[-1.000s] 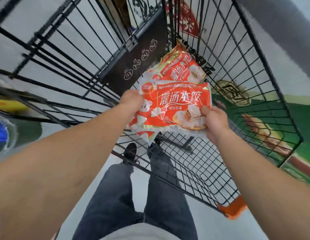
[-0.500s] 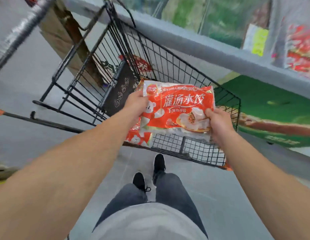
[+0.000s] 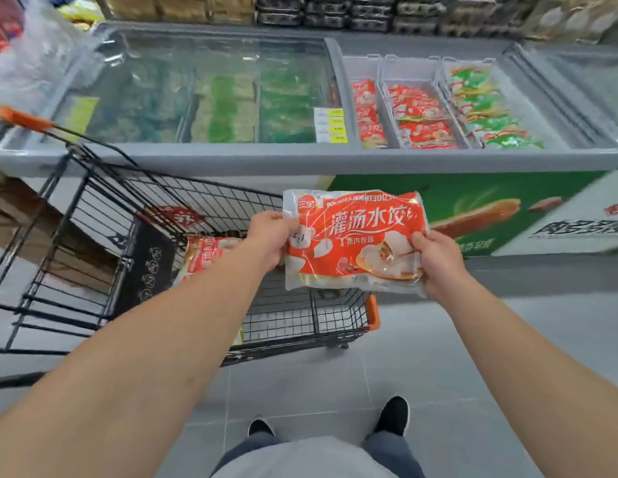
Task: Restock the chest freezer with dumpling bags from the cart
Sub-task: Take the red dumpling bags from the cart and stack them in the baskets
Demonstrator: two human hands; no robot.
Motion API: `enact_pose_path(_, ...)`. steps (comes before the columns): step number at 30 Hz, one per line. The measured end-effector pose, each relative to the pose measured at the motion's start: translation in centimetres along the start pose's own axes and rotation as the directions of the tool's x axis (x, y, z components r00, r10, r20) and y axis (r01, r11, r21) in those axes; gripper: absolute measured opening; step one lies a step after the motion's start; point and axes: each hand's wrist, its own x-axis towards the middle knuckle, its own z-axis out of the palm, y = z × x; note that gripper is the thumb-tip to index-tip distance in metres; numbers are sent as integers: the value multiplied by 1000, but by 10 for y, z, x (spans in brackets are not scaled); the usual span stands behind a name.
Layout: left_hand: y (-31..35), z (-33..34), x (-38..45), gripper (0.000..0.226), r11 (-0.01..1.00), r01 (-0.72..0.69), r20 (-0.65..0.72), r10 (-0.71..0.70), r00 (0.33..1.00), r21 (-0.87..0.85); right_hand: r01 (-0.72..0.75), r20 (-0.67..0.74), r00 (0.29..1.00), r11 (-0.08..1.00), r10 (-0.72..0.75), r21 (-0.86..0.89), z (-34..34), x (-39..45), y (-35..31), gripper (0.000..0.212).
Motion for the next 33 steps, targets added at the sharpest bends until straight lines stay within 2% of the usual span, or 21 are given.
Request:
enact_pose_path(6, 5, 118, 3, 5, 983, -114, -10, 117, 993, 145, 12, -11, 1000, 1000, -12, 16, -102, 45, -5, 18)
enact_pose_path(8, 4, 156, 6, 11, 976, -150, -15, 154, 988, 155, 26, -13, 1000, 1000, -26, 13, -136, 69, -7, 17)
enact_pose_path(12, 7, 234, 7, 5, 970, -179, -32, 187, 982, 165, 25, 13, 1000, 999, -25, -23, -206, 119, -14, 15)
enact_pose_path(18, 26, 313, 20, 10, 964, -199, -76, 215, 974, 176, 27, 50, 998, 998, -25, -51, -266, 179, -37, 13)
enact_pose_path(25, 49, 355, 67, 13, 962, -159, -120, 189, 975, 220, 10, 79, 997, 996, -3, -89, -269, 240, -59, 13)
enact_pose_path(33, 92, 370, 173, 12, 985, -106, -141, 125, 982, 133, -4, 94, 995, 979, 23, -203, -220, 341, -105, 16)
